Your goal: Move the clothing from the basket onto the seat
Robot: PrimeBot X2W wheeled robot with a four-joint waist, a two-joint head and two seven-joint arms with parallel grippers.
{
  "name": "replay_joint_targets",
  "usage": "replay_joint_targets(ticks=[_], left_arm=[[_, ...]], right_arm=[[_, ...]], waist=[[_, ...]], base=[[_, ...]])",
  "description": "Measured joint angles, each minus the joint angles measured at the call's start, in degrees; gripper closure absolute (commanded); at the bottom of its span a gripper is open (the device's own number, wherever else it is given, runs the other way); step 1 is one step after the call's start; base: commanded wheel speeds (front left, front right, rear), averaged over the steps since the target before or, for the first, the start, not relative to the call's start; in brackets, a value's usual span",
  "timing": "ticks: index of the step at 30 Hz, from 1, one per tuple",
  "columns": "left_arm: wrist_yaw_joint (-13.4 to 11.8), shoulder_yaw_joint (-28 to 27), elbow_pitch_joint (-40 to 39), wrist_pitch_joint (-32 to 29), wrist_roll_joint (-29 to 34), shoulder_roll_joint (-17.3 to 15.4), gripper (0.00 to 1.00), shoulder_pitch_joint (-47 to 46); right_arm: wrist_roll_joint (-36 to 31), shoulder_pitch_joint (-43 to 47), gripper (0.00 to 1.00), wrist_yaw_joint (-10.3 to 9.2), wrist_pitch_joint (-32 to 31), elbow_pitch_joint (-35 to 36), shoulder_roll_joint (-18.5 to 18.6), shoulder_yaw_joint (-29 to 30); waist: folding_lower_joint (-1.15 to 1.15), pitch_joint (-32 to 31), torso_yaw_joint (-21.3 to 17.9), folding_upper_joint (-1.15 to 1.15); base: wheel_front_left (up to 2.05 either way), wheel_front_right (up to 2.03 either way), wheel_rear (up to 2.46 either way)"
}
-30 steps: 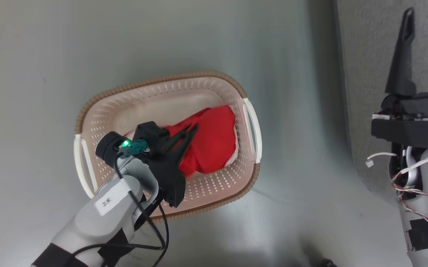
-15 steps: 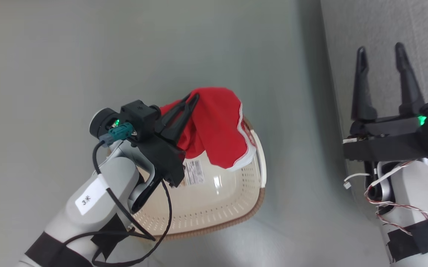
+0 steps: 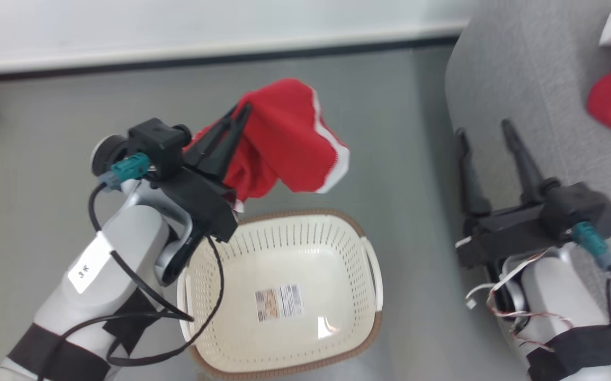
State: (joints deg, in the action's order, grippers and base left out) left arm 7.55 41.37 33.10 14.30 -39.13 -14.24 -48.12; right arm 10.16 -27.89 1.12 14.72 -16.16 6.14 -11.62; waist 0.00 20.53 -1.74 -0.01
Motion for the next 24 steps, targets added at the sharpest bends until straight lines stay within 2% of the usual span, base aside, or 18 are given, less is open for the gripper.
replay_joint_targets(ticks=[9,14,24], left_arm=[[-0.57,-1.1,2.26,0.01,0.47,-0.08,1.0,-0.01],[-1.19,-1.1,3.58,0.01,0.74,1.24,1.0,0.22],[-2.49,0.2,1.41,0.01,1.49,3.2,1.0,3.54]], right_arm=[[-0.04,0.18,0.0,3.02,0.0,-7.77,-0.64,-4.05],[-0.13,0.16,0.0,4.38,0.0,-11.83,-0.8,-6.92],[-0.12,0.16,0.0,5.79,-0.01,-16.93,-2.13,-15.08]], waist=[[0.0,-7.76,-0.4,0.01],[-0.01,-12.03,-0.63,0.0],[-0.01,-19.44,0.05,0.0]], base=[[0.0,0.0,0.0],[0.0,0.0,0.0],[0.0,0.0,0.0]])
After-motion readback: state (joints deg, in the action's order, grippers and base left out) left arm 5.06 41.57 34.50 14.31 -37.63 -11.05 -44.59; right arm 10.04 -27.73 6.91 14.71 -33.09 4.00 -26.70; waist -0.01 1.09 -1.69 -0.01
